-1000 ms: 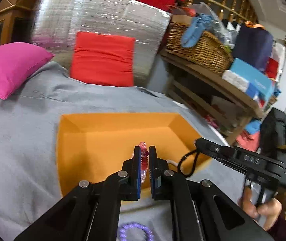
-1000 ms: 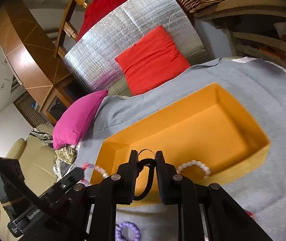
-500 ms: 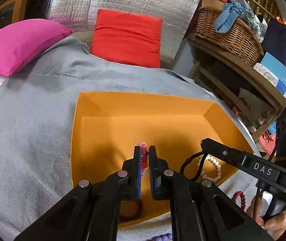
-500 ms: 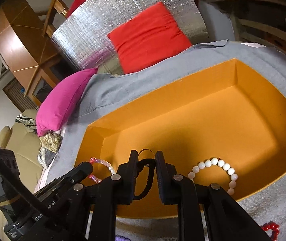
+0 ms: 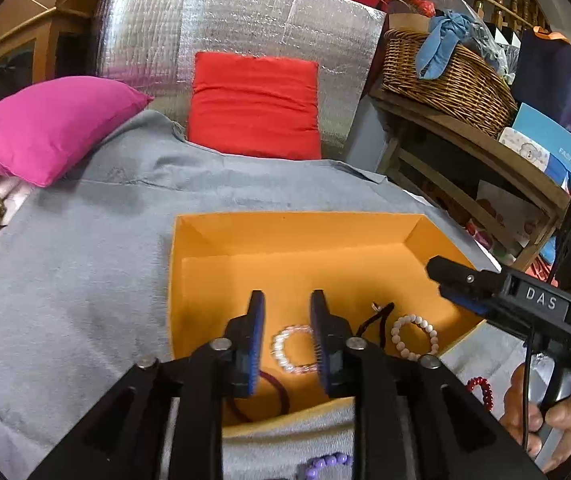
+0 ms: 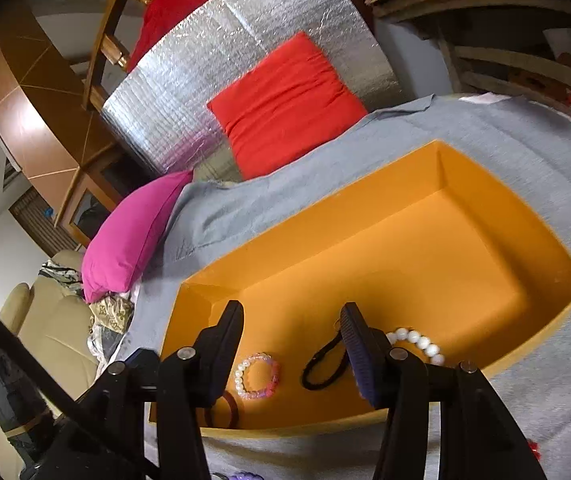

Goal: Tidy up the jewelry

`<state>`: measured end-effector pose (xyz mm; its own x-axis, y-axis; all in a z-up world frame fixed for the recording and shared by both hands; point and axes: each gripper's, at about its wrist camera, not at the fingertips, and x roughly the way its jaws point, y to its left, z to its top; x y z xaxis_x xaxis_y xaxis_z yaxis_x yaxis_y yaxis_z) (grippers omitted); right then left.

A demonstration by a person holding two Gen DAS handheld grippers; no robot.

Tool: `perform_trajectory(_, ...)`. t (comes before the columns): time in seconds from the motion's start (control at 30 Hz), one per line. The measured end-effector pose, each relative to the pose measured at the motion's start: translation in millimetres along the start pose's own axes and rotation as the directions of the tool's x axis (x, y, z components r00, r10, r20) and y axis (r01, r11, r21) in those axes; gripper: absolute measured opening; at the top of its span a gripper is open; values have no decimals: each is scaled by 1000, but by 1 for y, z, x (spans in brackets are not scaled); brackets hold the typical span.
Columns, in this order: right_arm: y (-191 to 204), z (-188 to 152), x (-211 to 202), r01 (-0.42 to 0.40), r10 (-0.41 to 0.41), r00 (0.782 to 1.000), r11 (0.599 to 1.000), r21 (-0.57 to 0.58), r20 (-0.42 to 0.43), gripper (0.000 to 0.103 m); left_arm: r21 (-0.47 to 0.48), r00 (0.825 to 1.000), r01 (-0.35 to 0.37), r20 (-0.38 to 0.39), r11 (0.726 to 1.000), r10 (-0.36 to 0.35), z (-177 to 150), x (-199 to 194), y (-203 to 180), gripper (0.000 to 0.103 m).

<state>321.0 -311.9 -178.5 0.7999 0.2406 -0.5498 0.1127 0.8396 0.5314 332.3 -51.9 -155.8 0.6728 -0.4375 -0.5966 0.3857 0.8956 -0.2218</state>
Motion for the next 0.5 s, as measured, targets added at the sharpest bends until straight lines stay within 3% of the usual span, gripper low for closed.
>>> perform_trajectory(0.1, -2, 1, -11, 15, -15, 1000, 1000, -4, 25, 54, 5, 997, -68, 21, 998, 68, -5, -17, -2, 67)
perform_trajectory(0.23, -5, -3, -24, 23, -23, 999, 999, -24, 39, 54, -26, 994, -106, 25, 994, 107, -32, -45, 2, 68)
perform_trajectory(0.3, -6, -8, -29, 26, -24, 999, 998, -52, 31, 54, -40, 987, -162, 3, 986, 162, -56, -63, 1, 68)
perform_trajectory(0.4, -8, -20, -45, 74, -67, 996, 990, -118, 62, 54, -52, 982, -189, -26, 981, 188, -91, -97, -1, 68)
perform_trajectory(0.5, -23, -32, -67, 86, -78, 993, 992, -96, 85, 53, -25, 974, -220, -54, 975, 218, -115, -129, -8, 69)
